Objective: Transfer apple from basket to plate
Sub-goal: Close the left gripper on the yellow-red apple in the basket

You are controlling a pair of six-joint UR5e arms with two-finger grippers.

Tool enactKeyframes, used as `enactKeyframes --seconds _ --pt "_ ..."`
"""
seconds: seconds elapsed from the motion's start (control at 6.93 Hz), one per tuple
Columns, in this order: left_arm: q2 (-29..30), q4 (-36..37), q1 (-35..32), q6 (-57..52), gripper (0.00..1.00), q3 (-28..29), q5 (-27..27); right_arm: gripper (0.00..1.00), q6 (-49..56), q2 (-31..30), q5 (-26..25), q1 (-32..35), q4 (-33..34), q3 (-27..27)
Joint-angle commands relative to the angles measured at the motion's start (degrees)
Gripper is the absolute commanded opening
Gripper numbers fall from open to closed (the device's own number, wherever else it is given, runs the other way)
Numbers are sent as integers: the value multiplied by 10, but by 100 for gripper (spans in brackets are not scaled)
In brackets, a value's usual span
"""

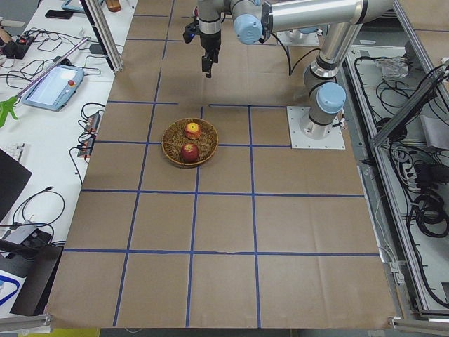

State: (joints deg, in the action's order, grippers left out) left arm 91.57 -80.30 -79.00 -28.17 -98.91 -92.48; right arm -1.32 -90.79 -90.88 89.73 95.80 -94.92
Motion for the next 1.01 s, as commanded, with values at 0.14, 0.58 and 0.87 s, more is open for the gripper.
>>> enactKeyframes --seconds 0.14,0.58,0.87 --pt "109 141 67 -106 99 -26 27 100 0 0 0 0 -1 0" --pt "197 212 81 -122 98 -27 30 100 0 0 0 0 -1 0" --pt "219 214 94 -131 98 -28 30 100 0 0 0 0 0 0"
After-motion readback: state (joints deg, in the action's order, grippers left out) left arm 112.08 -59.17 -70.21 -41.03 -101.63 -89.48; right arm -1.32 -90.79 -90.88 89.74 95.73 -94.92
